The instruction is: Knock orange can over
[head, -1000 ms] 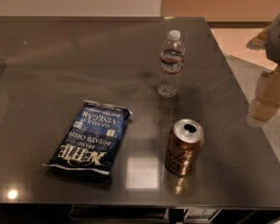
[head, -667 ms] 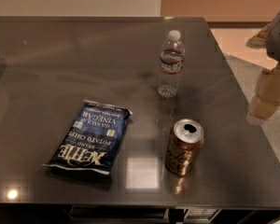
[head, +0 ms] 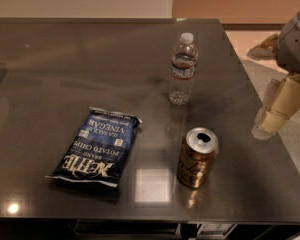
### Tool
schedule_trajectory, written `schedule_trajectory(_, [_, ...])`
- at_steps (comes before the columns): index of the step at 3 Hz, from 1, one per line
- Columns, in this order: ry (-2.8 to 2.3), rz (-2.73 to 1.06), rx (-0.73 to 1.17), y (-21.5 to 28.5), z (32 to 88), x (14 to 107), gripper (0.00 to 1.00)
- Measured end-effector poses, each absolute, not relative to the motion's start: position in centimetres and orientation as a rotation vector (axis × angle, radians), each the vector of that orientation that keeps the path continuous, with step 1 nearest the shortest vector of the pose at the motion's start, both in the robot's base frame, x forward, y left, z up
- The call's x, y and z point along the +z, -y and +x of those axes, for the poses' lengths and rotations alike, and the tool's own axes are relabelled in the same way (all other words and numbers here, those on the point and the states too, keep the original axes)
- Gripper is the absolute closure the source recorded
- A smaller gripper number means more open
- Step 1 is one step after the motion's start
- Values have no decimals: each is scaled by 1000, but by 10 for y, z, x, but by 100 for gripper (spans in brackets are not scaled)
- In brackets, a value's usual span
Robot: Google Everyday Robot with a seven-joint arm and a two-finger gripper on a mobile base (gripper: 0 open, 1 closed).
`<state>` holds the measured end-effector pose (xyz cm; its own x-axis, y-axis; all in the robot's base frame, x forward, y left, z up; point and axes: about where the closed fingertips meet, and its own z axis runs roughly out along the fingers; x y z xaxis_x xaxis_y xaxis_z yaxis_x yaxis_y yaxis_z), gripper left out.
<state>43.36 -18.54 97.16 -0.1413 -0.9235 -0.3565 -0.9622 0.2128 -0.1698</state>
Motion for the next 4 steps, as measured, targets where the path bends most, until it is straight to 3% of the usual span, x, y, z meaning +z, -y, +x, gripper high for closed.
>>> schedule_trajectory(4, [-1772, -1784, 503, 118, 370, 924, 0])
